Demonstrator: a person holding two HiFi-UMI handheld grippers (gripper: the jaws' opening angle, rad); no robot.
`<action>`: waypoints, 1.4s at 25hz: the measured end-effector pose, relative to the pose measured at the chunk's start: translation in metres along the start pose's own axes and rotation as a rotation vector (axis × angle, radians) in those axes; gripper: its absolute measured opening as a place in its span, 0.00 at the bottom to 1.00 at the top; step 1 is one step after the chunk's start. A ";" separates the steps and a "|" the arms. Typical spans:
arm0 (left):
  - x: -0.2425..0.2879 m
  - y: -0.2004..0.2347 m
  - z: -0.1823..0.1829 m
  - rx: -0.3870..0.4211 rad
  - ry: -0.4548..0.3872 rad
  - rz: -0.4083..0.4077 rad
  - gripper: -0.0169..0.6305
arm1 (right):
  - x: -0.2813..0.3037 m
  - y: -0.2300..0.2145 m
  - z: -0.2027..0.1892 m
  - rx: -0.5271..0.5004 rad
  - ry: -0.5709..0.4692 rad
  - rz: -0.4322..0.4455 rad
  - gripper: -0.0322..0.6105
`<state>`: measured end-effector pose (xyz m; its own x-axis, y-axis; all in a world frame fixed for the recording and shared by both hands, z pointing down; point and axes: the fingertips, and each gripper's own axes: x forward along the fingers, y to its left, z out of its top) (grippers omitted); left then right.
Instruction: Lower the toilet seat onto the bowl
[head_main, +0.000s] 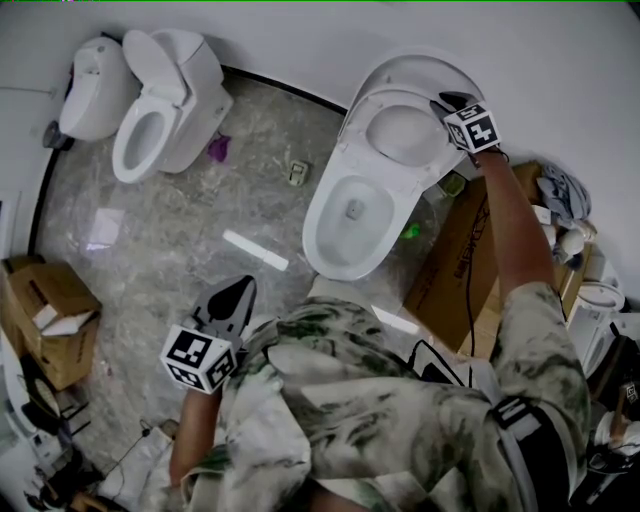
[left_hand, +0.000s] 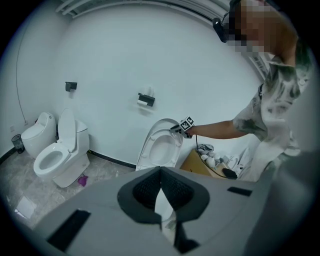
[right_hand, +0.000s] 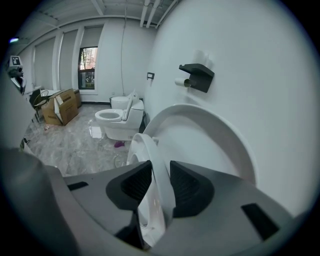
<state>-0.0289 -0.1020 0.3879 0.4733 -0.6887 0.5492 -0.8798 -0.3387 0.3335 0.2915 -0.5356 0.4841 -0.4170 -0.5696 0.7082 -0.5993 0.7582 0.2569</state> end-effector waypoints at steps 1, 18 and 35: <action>0.000 0.000 0.000 0.000 -0.001 -0.001 0.06 | -0.001 0.001 0.000 -0.003 0.002 0.001 0.26; -0.024 -0.002 -0.008 -0.009 -0.025 0.017 0.06 | -0.011 0.023 0.002 -0.048 0.027 -0.010 0.24; -0.038 -0.002 -0.017 -0.020 -0.041 0.012 0.06 | -0.021 0.046 0.004 -0.092 0.034 -0.009 0.24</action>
<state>-0.0446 -0.0647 0.3797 0.4606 -0.7182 0.5215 -0.8839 -0.3178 0.3430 0.2701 -0.4903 0.4784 -0.3872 -0.5669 0.7271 -0.5373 0.7796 0.3217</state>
